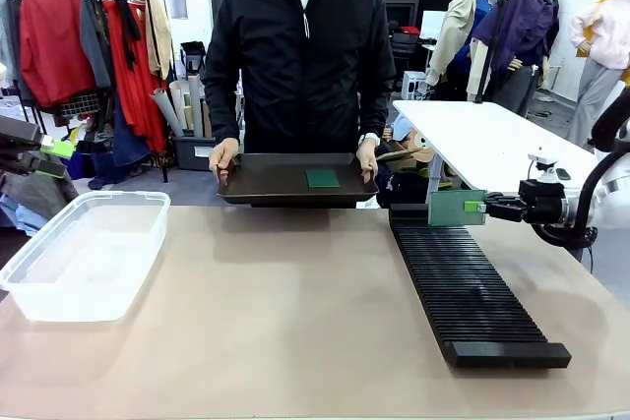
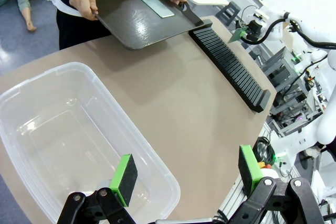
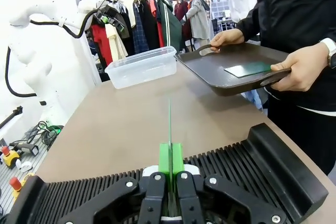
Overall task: Sort PCBs into racks and boxes based on the side picked up.
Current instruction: If the short side of the Blank PCB is picked up, insert it into the PCB Rack ; if the long side is picked up, place it in the Organizing box.
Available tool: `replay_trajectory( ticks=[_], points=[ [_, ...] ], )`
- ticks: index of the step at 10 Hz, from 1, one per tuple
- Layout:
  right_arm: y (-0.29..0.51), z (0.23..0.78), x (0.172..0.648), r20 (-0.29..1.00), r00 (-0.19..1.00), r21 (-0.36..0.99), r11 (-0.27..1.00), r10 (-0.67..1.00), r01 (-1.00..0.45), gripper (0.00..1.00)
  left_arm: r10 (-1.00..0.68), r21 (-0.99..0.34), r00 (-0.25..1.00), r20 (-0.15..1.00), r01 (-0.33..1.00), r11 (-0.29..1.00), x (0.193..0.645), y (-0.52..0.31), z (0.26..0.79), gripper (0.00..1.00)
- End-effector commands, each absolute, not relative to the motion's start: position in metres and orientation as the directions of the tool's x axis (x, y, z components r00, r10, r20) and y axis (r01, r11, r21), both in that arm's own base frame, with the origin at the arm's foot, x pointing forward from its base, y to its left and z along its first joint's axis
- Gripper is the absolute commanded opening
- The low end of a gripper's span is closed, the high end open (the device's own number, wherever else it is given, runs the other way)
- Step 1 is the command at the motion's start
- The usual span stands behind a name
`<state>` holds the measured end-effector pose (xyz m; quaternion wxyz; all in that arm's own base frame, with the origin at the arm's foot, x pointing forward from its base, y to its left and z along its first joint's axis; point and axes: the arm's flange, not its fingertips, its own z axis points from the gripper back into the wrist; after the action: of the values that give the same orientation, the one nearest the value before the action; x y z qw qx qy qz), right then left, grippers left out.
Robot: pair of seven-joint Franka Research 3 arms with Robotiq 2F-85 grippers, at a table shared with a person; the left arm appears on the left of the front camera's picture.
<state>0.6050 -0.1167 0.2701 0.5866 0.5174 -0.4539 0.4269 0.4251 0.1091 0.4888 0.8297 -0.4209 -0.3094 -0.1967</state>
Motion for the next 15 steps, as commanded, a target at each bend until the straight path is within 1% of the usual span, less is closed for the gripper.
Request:
replay_trajectory(
  ticks=[1, 5, 9, 15],
  points=[
    [-0.122, 0.266, 0.626, 0.979, 0.203, 0.202, 0.072, -0.002, -0.977, 0.00, -0.066, -0.576, 0.729, 0.681, 0.589, 0.567, 0.424, 0.109, 0.490, 1.00],
    [-0.114, 0.251, 0.646, 0.976, 0.218, 0.218, 0.009, 0.008, -0.976, 0.00, -0.066, -0.576, 0.729, 0.681, 0.589, 0.567, 0.424, 0.109, 0.490, 1.00],
    [-0.100, 0.241, 0.656, 0.970, 0.237, 0.240, -0.041, 0.052, -0.970, 0.00, -0.066, -0.576, 0.729, 0.681, 0.589, 0.567, 0.424, 0.109, 0.490, 1.00],
    [-0.091, 0.234, 0.664, 0.963, 0.243, 0.251, -0.053, 0.119, -0.967, 0.00, -0.066, -0.576, 0.729, 0.681, 0.589, 0.567, 0.424, 0.109, 0.490, 1.00]
  ],
)
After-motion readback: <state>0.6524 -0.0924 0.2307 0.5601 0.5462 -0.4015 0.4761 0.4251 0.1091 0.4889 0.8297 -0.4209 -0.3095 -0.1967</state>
